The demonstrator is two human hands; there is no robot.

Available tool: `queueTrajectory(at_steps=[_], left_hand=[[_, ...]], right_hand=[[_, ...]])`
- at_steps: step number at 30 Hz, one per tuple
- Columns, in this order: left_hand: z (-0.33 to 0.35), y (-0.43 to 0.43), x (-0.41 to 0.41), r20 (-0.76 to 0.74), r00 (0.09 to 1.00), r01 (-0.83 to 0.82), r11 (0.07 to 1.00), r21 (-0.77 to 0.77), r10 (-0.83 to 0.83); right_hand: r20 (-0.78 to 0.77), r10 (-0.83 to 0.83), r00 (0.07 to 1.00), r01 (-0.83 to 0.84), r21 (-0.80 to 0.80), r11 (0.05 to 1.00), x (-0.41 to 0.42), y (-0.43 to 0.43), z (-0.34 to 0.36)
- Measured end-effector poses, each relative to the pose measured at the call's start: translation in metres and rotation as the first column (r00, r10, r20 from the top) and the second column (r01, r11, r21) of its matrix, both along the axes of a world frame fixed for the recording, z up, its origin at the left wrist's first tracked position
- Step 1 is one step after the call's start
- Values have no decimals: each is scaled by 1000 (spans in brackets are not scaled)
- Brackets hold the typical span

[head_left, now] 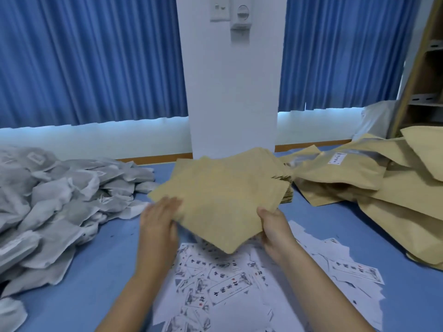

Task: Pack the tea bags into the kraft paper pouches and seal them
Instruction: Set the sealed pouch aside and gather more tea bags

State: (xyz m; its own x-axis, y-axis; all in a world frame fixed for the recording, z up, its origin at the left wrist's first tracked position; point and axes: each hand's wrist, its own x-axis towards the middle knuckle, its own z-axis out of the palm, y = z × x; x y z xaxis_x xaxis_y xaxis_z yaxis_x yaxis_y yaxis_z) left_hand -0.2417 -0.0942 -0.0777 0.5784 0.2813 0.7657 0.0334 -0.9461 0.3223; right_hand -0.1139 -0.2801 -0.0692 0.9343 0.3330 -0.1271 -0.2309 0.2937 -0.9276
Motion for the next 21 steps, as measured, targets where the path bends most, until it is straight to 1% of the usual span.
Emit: queueTrajectory(at_steps=[1,2,3,4,5,6,7,8,9,10,11,12,13,14,15,16,17,18,19,20,21], left_hand=[[4,-15,-4,3,992,126,992,-15,-126],[8,-33,-7,-27,967,251,964,-86,-254],[13,-49,-9,-68,927,347,913,-214,-368],[19,-62,-9,-65,868,429,808,-403,-493],[23,-71,-9,17,792,494,625,-604,-610],[24,-75,-8,159,736,531,414,-739,-658],[24,-76,-8,299,707,559,247,-792,-641],[25,-74,-8,411,710,572,127,-811,-572],[26,-71,-8,498,733,581,45,-813,-463],[26,-66,-7,539,771,572,-3,-820,-338],[26,-59,-6,540,812,545,-43,-837,-221],[23,-50,-6,504,851,500,-69,-864,-149],[20,-40,-5,454,884,446,-86,-891,-114],[17,-30,-5,384,918,379,-72,-923,-94],[14,-22,-6,298,951,298,-19,-954,-82],[11,-15,-8,186,980,191,95,-977,-65],[7,-12,-8,52,998,56,267,-962,-21],[4,-12,-8,-67,997,-77,453,-888,38],[3,-14,-8,-135,987,-161,588,-793,88],[3,-19,-7,-161,982,-183,665,-724,95],[3,-23,-6,-167,984,-161,683,-713,58]], right_hand=[[77,-53,996,57,-43,997,-6,5,-1],[199,-92,976,115,-107,988,-11,8,-1],[363,-116,925,181,-151,972,-17,9,0],[550,-92,830,221,-173,960,-23,8,2],[730,-4,684,236,-216,948,-30,8,4],[860,110,498,269,-273,924,-38,10,5],[922,227,313,330,-330,884,-43,13,7],[940,304,153,423,-340,840,-46,15,10],[939,341,39,492,-315,812,-48,19,12],[935,354,-13,533,-293,794,-49,22,11],[934,356,-15,554,-288,781,-49,25,9],[940,339,38,575,-298,762,-49,27,5],[942,310,129,591,-324,739,-46,28,-1],[935,271,227,602,-354,716,-42,27,-6],[921,243,306,606,-385,696,-38,24,-12],[902,246,355,594,-421,686,-35,21,-16],[884,269,381,580,-456,675,-32,20,-20],[865,293,408,571,-492,657,-30,19,-22],[841,285,460,561,-524,640,-30,19,-22],[802,235,550,528,-551,646,-32,21,-21],[726,155,670,463,-571,678,-35,22,-19]])
